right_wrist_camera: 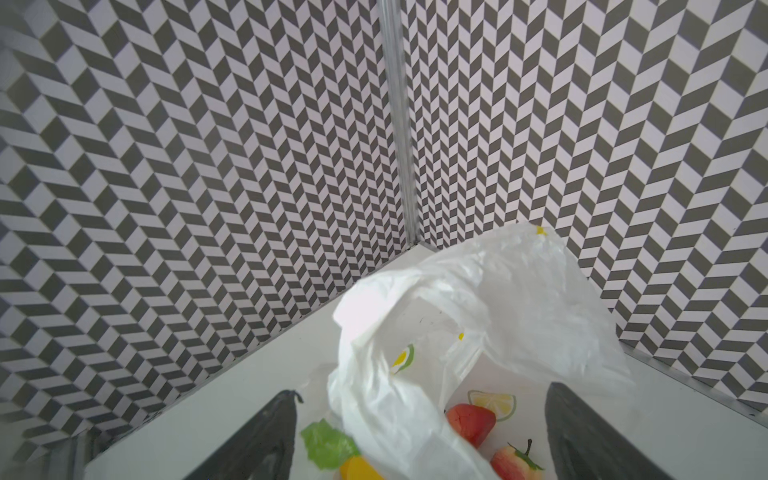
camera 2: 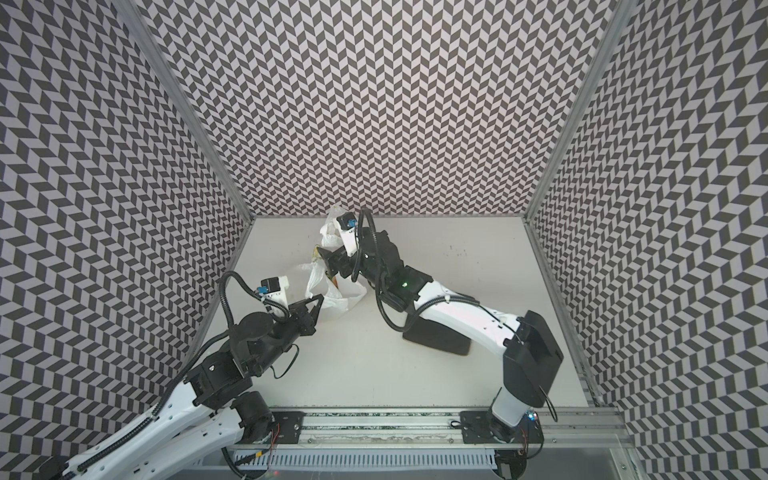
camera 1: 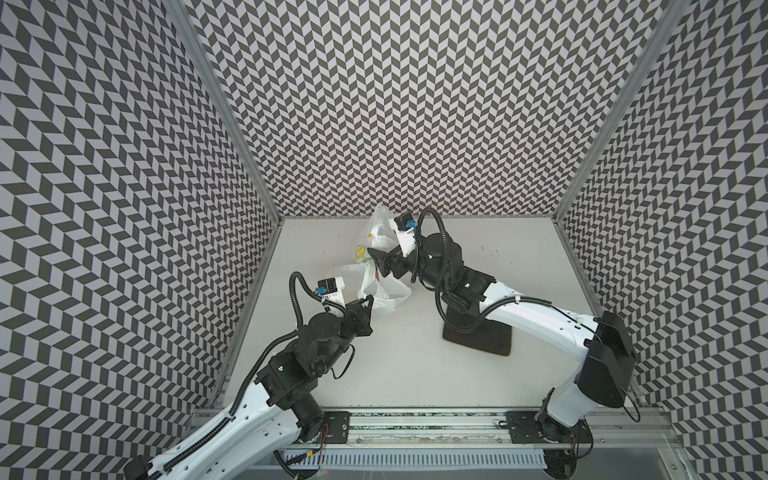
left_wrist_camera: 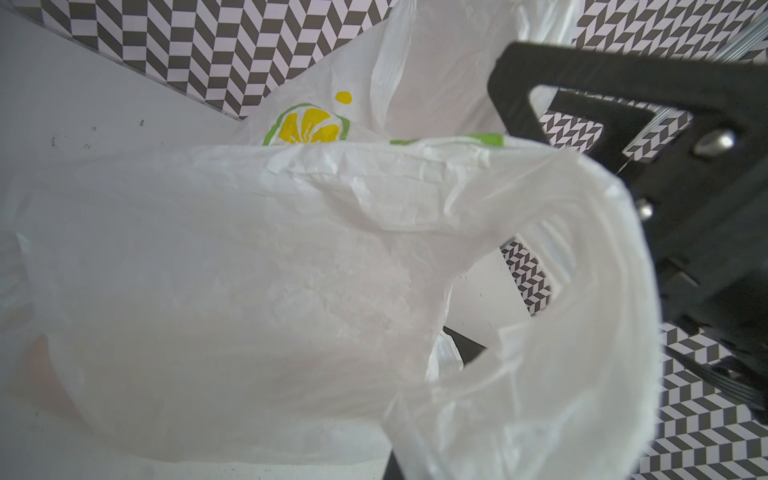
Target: Take the fake fruits out of the plastic bag
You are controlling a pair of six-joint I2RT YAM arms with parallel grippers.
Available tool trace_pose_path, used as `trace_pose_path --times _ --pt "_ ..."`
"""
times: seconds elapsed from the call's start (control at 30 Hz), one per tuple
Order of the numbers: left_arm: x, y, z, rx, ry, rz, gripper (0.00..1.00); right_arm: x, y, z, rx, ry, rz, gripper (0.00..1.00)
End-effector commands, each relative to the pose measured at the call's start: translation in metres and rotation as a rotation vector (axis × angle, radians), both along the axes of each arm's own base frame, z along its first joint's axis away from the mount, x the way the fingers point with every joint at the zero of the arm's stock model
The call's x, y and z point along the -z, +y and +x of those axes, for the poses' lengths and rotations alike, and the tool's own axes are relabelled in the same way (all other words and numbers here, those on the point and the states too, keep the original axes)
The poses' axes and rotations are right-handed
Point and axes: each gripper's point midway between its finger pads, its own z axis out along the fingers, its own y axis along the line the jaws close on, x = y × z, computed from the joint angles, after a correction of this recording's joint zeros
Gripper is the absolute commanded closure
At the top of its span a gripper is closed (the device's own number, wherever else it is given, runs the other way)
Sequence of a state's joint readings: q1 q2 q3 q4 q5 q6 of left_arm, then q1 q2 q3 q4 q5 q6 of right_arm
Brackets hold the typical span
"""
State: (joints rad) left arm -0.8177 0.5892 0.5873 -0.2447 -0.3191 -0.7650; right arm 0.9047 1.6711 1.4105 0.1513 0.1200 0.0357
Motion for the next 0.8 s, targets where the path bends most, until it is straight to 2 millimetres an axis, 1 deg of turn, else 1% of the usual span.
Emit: trace_pose_path --times 0.0,0.07,0.13,0.2,0.27,0.3,0.33,0.43,0.5,0.57,0.63,0.67,0.77 --pt "0.001 0.001 0.0 -0.006 0.009 -0.024 1.0 -0.017 0.001 0.012 0.085 -0.028 0.072 0.19" --pt "0.002 0.003 0.0 -0.013 0.016 -0.026 1.0 -0.02 0.001 0.016 0.105 -0.024 0.101 0.31" --pt "0.003 0.005 -0.001 -0.024 0.024 -0.028 1.0 -0.025 -0.004 0.018 0.141 -0.017 0.128 0.47" --pt "0.005 0.01 -0.001 -0.047 0.04 -0.031 1.0 -0.03 -0.023 0.02 0.225 -0.007 0.164 0.72" --pt "0.007 0.014 -0.002 -0.065 0.047 -0.035 1.0 -0.032 -0.045 0.016 0.286 -0.014 0.199 0.87" --pt "0.01 0.017 -0.002 -0.081 0.058 -0.04 1.0 -0.032 -0.057 0.011 0.307 -0.013 0.217 0.91" --pt "0.012 0.02 -0.002 -0.096 0.066 -0.045 1.0 -0.031 -0.066 0.007 0.317 -0.012 0.229 0.92" --pt "0.021 0.03 -0.002 -0.152 0.095 -0.064 1.0 -0.02 -0.093 -0.011 0.327 0.013 0.242 0.93" --pt "0.029 0.035 -0.002 -0.183 0.112 -0.081 1.0 0.003 -0.111 -0.023 0.344 0.068 0.253 0.93" --pt "0.044 0.038 -0.002 -0.211 0.133 -0.092 1.0 0.034 -0.125 -0.034 0.355 0.144 0.257 0.93" --pt "0.059 0.036 -0.003 -0.207 0.166 -0.094 1.0 0.066 -0.141 -0.043 0.387 0.211 0.255 0.93" --pt "0.065 0.034 -0.004 -0.193 0.185 -0.09 1.0 0.087 -0.151 -0.047 0.414 0.243 0.252 0.93" --pt "0.076 0.029 -0.008 -0.161 0.218 -0.071 1.0 0.132 -0.17 -0.055 0.469 0.313 0.224 0.93"
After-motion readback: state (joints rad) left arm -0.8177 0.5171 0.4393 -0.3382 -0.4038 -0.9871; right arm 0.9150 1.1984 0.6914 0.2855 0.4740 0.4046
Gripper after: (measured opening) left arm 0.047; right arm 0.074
